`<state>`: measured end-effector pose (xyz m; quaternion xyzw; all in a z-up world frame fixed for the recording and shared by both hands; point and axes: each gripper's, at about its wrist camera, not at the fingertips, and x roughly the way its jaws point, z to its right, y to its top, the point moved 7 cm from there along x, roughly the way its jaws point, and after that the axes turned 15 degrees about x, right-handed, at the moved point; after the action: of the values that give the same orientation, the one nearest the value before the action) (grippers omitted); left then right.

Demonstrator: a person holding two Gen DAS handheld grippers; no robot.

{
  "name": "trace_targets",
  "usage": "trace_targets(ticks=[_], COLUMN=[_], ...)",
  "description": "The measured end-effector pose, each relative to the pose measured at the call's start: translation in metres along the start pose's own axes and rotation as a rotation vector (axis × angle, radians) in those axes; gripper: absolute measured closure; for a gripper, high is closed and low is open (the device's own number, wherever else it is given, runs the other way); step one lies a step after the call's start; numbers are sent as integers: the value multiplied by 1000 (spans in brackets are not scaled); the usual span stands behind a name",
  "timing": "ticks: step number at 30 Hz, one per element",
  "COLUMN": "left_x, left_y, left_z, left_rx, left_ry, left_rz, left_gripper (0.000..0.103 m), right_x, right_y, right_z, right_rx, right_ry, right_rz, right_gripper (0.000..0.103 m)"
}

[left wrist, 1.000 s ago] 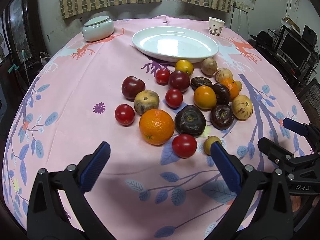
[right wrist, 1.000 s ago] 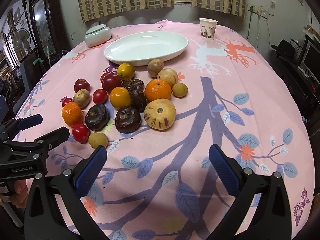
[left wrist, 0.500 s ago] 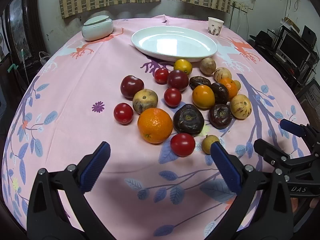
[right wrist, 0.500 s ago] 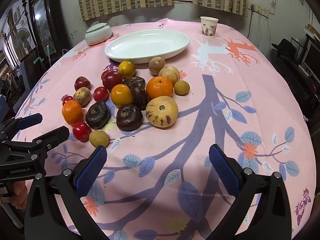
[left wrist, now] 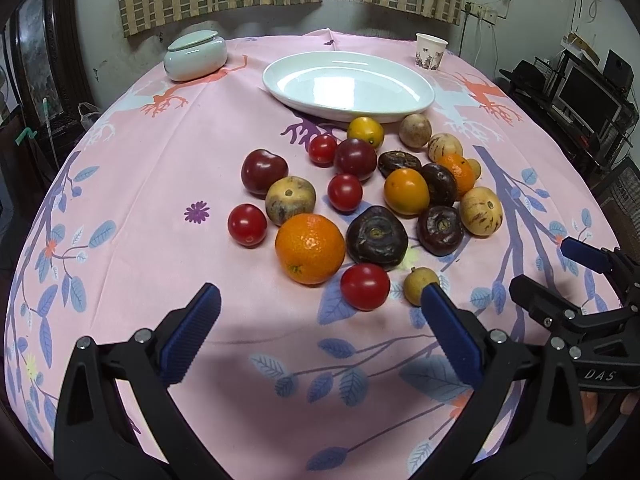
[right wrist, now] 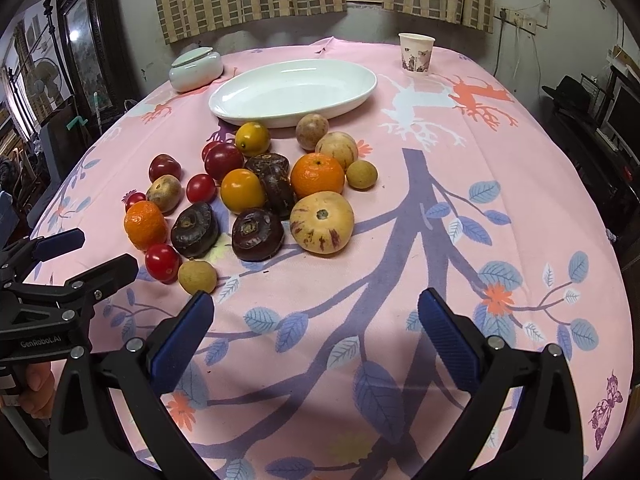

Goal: Organize fruits

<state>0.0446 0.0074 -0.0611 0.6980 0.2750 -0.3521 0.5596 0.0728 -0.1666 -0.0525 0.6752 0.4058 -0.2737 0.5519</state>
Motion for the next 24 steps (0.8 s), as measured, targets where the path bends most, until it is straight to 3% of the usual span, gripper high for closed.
trace_targets(ticks=[24], left_x=[-1], left_y=[-4], left_z=[5], left_rx=[4], left_ry=[-5], left_rz=[-2], left_gripper=[2], right_x=[-1], right_y=[-3], right_z=[-2], right_rx=[-1], right_ry=[2], right_rz=[-3], right_gripper=[1])
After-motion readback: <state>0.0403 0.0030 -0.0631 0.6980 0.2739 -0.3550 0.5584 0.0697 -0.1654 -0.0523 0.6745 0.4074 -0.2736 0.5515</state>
